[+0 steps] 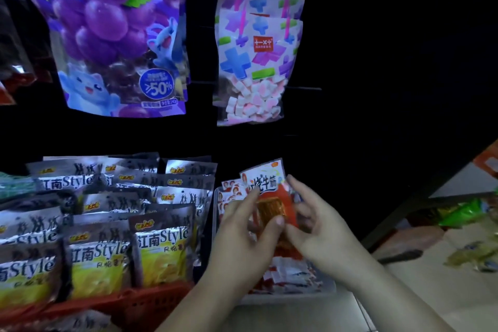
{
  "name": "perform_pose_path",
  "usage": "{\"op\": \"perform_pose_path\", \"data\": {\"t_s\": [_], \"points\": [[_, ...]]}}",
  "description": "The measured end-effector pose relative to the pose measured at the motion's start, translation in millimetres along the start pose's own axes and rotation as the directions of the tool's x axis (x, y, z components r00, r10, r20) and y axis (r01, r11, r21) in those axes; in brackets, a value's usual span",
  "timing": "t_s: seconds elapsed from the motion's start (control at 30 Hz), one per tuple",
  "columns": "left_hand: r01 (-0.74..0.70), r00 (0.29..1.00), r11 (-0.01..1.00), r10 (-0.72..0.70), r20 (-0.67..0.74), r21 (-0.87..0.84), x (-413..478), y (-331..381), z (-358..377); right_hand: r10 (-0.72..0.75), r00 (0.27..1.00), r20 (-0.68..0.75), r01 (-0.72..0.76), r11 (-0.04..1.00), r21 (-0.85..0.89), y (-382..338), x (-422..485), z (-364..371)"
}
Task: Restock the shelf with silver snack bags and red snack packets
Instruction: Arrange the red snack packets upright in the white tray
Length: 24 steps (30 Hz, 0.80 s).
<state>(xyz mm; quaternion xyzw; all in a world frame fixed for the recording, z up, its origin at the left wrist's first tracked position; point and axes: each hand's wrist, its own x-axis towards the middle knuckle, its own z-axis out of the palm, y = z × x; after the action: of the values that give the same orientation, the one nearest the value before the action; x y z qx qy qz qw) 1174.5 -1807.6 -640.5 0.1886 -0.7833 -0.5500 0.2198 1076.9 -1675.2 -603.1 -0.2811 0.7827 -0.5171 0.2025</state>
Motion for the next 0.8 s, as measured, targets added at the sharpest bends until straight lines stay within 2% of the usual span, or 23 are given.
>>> {"op": "perform_pose_path", "data": {"t_s": [0.07,0.17,0.2,0.23,0.3,0.33,0.37,0.4,0.43,0.5,0.53,0.6,0.67,0.73,0.8], "points": [[0.080,0.997,0.983,-0.076,0.031,-0.163,-2,4,7,-0.008,0.997,0.077,0.008,1.000,-0.001,4,0,6],[0.144,0.989,0.903,-0.139,0.042,-0.404,-5,8,9,0.057,0.974,0.221,-0.082,0.991,0.107,4,-1,4],[0.173,0.985,0.873,-0.164,0.060,-0.456,-4,10,6,0.057,0.979,0.195,-0.087,0.985,0.150,4,1,1],[0.218,0.976,0.828,-0.189,0.109,-0.516,-3,11,2,0.045,0.993,0.110,-0.064,0.982,0.179,5,4,-1],[0.340,0.940,0.673,-0.226,0.256,-0.656,-1,15,-4,0.060,0.997,-0.047,-0.047,0.970,0.240,8,8,-3],[0.392,0.920,0.602,-0.237,0.313,-0.696,-1,18,-6,0.086,0.995,-0.053,-0.067,0.953,0.296,10,9,-2],[0.414,0.910,0.573,-0.242,0.337,-0.707,-1,18,-8,0.108,0.994,-0.023,-0.094,0.937,0.337,11,10,1],[0.416,0.909,0.593,-0.254,0.330,-0.690,-1,17,-8,0.117,0.993,0.000,-0.109,0.934,0.340,15,11,3],[0.391,0.920,0.661,-0.256,0.298,-0.640,-1,13,-6,0.113,0.994,-0.012,-0.104,0.946,0.308,18,11,5],[0.308,0.951,0.793,-0.245,0.188,-0.526,-2,4,-3,0.081,0.993,-0.090,-0.059,0.973,0.223,19,11,5],[0.288,0.957,0.818,-0.257,0.131,-0.499,-2,0,-3,0.072,0.989,-0.130,-0.048,0.982,0.184,20,12,4],[0.300,0.953,0.832,-0.285,0.106,-0.467,-1,-10,-3,0.072,0.980,-0.187,-0.048,0.990,0.130,24,13,3],[0.336,0.940,0.812,-0.257,0.224,-0.478,-3,-12,-1,0.044,0.976,-0.215,-0.026,0.996,0.083,26,14,1],[0.343,0.931,0.797,-0.216,0.295,-0.497,-4,-10,1,0.026,0.989,-0.146,-0.011,0.995,0.104,25,14,1],[0.322,0.941,0.802,-0.210,0.266,-0.504,-5,-14,2,0.063,0.998,-0.005,-0.063,0.995,0.075,25,13,-1]]}}
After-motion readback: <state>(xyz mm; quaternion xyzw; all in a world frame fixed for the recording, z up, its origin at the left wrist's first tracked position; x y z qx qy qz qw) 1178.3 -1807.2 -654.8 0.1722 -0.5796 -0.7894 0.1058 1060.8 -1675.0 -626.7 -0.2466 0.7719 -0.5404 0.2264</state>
